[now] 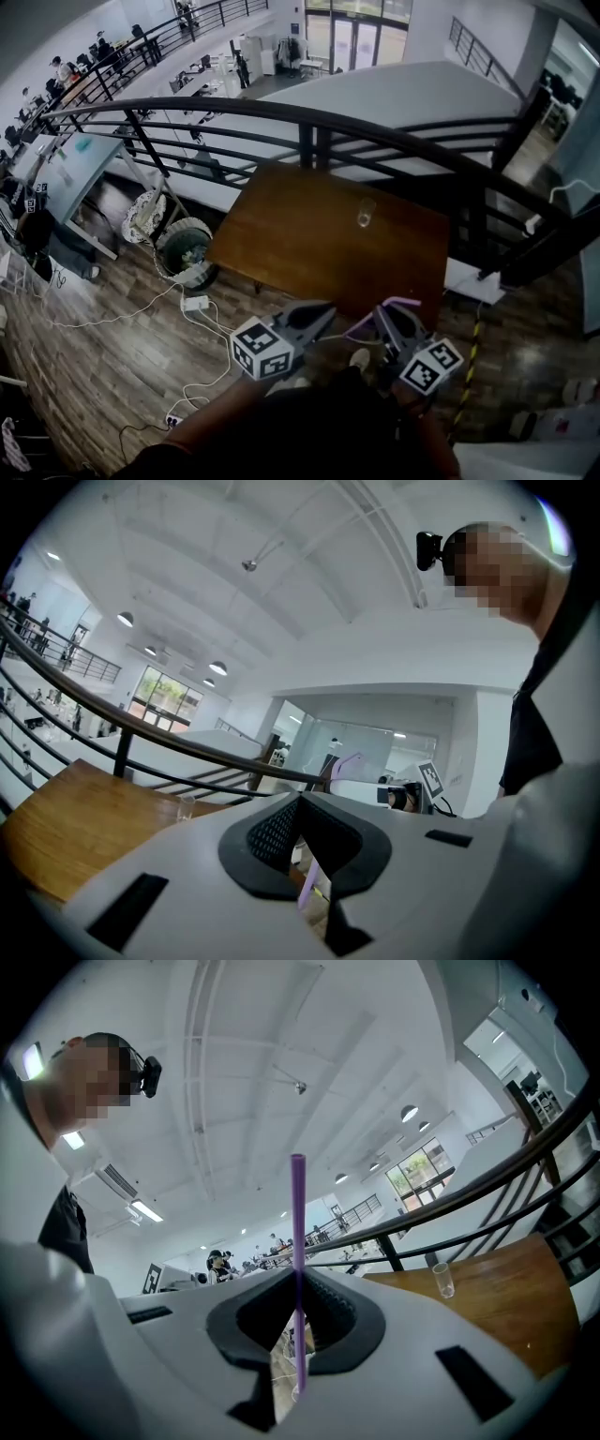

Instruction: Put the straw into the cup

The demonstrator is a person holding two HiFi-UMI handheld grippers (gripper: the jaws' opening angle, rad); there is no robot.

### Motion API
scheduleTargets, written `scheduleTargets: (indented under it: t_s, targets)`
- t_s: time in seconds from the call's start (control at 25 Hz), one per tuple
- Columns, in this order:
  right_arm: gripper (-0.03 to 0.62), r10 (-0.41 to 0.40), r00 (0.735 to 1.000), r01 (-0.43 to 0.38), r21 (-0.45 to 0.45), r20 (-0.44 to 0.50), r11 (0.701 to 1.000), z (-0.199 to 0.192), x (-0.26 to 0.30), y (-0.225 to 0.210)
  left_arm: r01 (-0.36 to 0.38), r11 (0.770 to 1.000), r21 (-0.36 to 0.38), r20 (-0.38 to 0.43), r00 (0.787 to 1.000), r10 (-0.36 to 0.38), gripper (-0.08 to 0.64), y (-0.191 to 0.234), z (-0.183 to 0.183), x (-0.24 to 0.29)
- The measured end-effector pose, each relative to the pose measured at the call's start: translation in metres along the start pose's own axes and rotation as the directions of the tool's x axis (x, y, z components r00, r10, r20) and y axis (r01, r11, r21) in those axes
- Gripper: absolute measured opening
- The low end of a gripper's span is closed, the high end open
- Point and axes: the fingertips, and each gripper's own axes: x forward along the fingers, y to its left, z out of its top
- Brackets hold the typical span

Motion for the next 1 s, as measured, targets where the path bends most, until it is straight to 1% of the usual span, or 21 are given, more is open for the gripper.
scheduleTargets:
  t_s: [0.32,0.64,0.84,1.0]
  targets:
    - [0.031,0.052,0.999,-0.052,0.0,-0.012,0.999,0.032,0.022,-0.062,-0.051,0.999,-0.001,0.009,0.999,0.051,0.011,0.032,0.016,0.06]
    - [0.031,0.087,0.996,-0.087,-0.005,-0.019,0.996,0.08,0.022,-0.142,-0.093,0.996,0.005,0.02,0.995,0.093,0.011,0.049,0.037,0.144]
    - [0.031,0.111,0.993,-0.111,-0.004,-0.027,0.994,0.103,0.009,-0.193,-0.136,0.989,0.054,0.012,0.991,0.135,0.011,0.05,0.039,0.198]
    - [0.031,0.124,0.992,-0.125,-0.01,-0.026,0.992,0.119,0.001,-0.221,-0.145,0.987,0.065,0.009,0.989,0.145,0.011,0.046,0.041,0.228]
